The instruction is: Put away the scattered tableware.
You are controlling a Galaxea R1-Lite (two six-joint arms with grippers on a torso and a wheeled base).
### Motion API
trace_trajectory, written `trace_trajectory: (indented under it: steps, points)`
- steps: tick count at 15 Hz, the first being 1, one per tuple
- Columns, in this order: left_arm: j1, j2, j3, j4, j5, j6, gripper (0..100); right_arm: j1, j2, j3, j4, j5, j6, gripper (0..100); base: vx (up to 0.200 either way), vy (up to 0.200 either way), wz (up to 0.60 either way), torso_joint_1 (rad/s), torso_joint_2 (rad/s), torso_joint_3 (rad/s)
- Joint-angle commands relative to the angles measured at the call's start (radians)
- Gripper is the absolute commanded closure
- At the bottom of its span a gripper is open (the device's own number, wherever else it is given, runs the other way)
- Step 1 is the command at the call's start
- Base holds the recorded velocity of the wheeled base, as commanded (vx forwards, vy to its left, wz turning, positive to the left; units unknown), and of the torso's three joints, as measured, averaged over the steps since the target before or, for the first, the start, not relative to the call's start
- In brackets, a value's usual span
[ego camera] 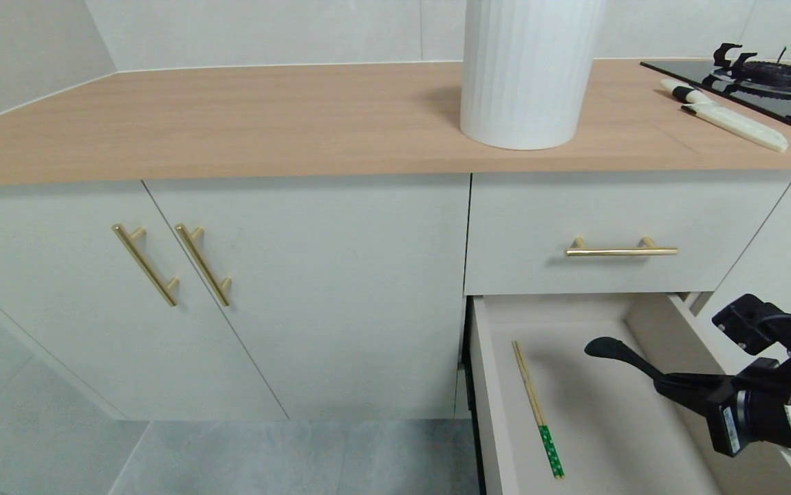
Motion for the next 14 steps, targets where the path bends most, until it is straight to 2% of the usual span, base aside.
trace_trajectory:
  steps: [1,3,4,5,7,14]
  points:
    - [0.001,0.0,0.0,0.0,0.0,0.0,0,0.001,0.041,-0.003,-0.001,-0.021,0.0,100,0.0,0.0,0.0,0.0,0.0,0.0]
    - [-0.001,0.0,0.0,0.0,0.0,0.0,0,0.002,0.082,-0.032,0.004,-0.066,0.006,100,0.0,0.0,0.0,0.0,0.0,0.0]
    - [0.001,0.0,0.0,0.0,0.0,0.0,0,0.002,0.15,-0.085,0.007,-0.147,0.057,100,0.0,0.0,0.0,0.0,0.0,0.0]
    - [0.001,0.0,0.0,0.0,0.0,0.0,0,0.002,0.225,-0.142,0.007,-0.211,0.175,100,0.0,0.0,0.0,0.0,0.0,0.0]
    - [0.001,0.0,0.0,0.0,0.0,0.0,0,0.002,0.299,-0.173,0.002,-0.227,0.241,100,0.0,0.0,0.0,0.0,0.0,0.0]
    - [0.001,0.0,0.0,0.0,0.0,0.0,0,0.002,0.44,-0.168,-0.021,-0.225,0.241,100,0.0,0.0,0.0,0.0,0.0,0.0]
